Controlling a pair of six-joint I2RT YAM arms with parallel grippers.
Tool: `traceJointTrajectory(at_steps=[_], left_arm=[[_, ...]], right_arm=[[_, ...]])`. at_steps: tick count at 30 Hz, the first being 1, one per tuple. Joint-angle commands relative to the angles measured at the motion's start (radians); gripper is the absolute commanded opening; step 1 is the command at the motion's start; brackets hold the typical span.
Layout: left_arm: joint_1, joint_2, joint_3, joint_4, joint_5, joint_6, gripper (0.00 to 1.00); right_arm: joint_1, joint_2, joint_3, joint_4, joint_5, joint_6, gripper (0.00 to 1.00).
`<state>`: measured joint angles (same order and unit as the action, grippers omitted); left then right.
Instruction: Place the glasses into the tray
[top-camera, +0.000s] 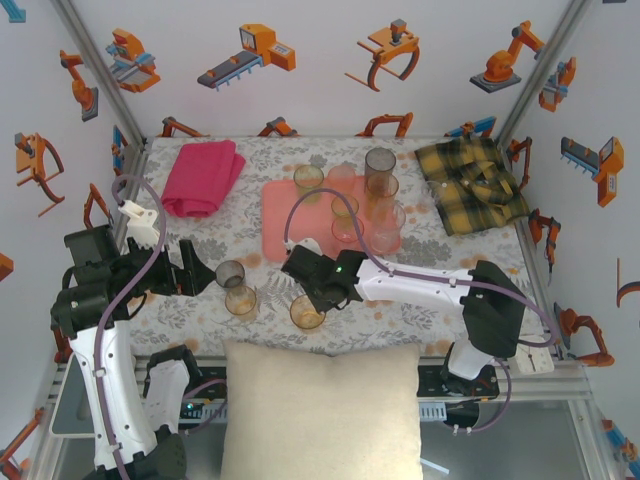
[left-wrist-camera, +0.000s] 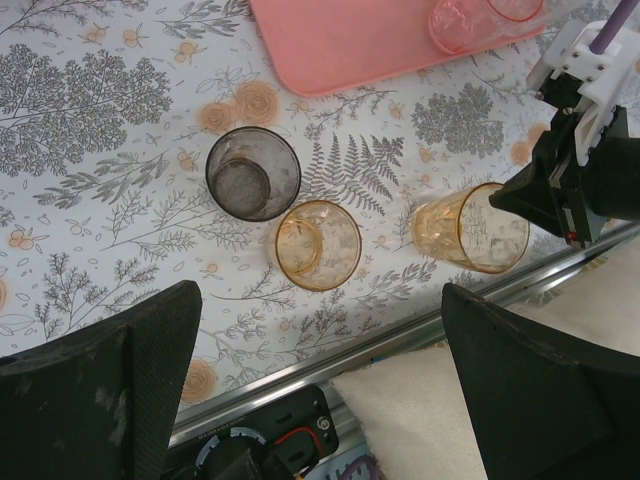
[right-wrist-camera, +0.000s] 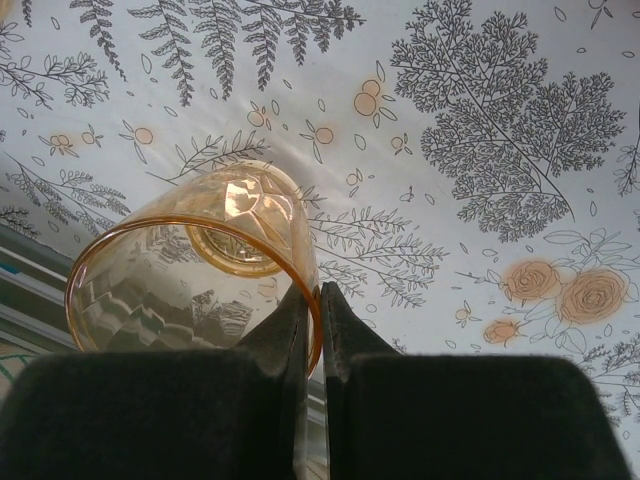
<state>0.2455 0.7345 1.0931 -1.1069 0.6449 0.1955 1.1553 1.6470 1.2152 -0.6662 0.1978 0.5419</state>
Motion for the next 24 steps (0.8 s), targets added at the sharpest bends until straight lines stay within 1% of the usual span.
traceJointTrajectory(at_steps=[1,15,24], left_arm=[[0.006,-0.004,0.025,0.012,0.019,-0.012,0.97],[0.009,-0.006,0.041,0.007,0.021,-0.017,0.97],[0.011,-0.014,0.042,0.004,0.022,-0.015,0.97]], right_arm=[[0.007,-0.024,0.035,-0.01,0.025,-0.009,0.05],[-0.014,-0.027,0.11,-0.053,0.048,-0.078,0.03],[-0.074,-0.031,0.176,-0.056,-0.006,-0.132,0.03]])
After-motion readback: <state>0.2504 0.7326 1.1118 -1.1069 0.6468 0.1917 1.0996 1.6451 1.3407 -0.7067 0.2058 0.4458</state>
